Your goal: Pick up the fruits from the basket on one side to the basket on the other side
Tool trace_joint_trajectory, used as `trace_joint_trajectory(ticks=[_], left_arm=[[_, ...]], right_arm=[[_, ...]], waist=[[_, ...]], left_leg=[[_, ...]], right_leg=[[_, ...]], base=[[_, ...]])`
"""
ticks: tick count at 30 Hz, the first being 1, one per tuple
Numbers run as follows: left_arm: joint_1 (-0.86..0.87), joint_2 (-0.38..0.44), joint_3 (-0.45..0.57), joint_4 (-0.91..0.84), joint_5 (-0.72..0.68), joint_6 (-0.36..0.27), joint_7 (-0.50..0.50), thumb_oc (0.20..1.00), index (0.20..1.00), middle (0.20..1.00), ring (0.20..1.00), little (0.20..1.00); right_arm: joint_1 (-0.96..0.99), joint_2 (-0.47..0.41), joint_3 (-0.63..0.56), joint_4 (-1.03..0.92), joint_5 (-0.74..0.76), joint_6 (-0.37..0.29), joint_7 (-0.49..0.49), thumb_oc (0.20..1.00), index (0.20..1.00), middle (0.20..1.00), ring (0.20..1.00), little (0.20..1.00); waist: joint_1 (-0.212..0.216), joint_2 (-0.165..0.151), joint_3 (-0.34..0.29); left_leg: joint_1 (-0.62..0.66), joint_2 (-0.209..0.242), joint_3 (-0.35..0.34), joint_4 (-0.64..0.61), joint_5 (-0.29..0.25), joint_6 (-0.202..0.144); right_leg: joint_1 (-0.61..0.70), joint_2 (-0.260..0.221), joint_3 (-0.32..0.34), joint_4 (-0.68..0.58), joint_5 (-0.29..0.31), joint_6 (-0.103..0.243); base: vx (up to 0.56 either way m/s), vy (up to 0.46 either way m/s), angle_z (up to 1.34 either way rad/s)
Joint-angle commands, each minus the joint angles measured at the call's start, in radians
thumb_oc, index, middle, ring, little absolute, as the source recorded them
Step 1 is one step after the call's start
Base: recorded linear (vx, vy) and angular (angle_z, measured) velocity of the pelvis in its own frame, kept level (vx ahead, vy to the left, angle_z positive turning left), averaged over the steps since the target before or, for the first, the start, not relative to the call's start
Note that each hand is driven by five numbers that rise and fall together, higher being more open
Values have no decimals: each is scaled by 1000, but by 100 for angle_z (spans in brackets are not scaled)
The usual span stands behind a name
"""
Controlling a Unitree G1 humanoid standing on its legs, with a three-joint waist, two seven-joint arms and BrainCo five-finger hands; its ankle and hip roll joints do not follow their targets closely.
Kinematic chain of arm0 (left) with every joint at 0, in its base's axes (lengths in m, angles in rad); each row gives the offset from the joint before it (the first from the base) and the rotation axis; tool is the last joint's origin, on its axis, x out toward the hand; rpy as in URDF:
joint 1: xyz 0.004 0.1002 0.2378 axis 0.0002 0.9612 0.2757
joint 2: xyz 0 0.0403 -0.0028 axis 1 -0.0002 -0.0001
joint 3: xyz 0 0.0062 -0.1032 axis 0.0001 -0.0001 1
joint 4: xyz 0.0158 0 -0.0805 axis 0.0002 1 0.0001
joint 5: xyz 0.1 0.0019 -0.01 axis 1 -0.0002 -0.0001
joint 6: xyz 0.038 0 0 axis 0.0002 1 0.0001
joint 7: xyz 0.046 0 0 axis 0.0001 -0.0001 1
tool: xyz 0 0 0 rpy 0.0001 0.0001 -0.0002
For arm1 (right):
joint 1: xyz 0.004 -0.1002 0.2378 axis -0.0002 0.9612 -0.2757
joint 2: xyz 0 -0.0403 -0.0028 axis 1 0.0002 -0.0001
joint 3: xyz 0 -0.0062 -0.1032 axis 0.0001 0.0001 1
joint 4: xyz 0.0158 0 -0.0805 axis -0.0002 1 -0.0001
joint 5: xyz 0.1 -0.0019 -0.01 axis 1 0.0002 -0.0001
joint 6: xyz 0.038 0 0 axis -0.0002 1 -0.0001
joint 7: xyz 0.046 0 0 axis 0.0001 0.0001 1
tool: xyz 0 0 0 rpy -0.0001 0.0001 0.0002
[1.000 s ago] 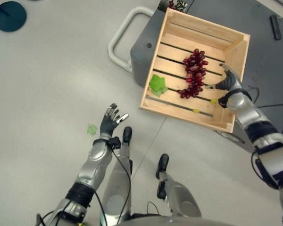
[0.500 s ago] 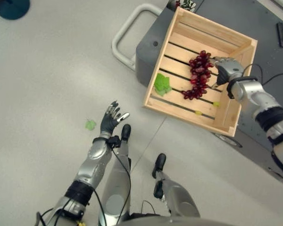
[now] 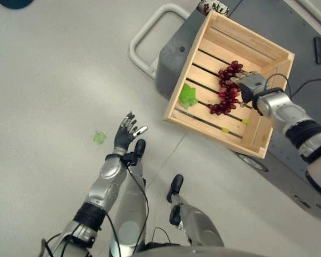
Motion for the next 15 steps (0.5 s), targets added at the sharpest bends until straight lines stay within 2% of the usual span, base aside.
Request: trace_joint_trajectory(ticks=[1,5,9,15], left_arm=[[-12,5,-5,-36,15,-32,-18,1000,1000,1000,1000,1000],[-18,2,-8,-38,15,-35,-18,1000,1000,1000,1000,1000],[-20,-5,-10,-34,11,-37,-19,1000,1000,1000,1000,1000],[-41,5,-45,-52,24,-30,-42,1000,1000,1000,1000,1000]], right_arm=[[-92,-13,58,45,-57,31,-10,1000,1000,1000,1000,1000],[-83,38,71,110,-102,32,-9,1000,1000,1000,1000,1000],[-72,55,77,131,-130,32,-5,1000,1000,1000,1000,1000],[-43,102,69,244,-154,44,-17,1000,1000,1000,1000,1000]], waist=[[24,-39,-15],[40,-39,-15],[46,-38,-15],[61,-17,-15]], left_leg=[[5,53,7,69,-136,-82],[-14,56,-7,68,-128,-88],[-22,52,-18,68,-124,-91],[-38,48,-31,69,-120,-95]], right_leg=[[-73,-73,9,115,-86,50],[-80,-69,-4,117,-90,47],[-82,-67,-15,118,-95,45],[-84,-68,-38,121,-101,44]], base=[[0,0,0],[-8,-26,10],[3,-23,9],[-2,-10,7]])
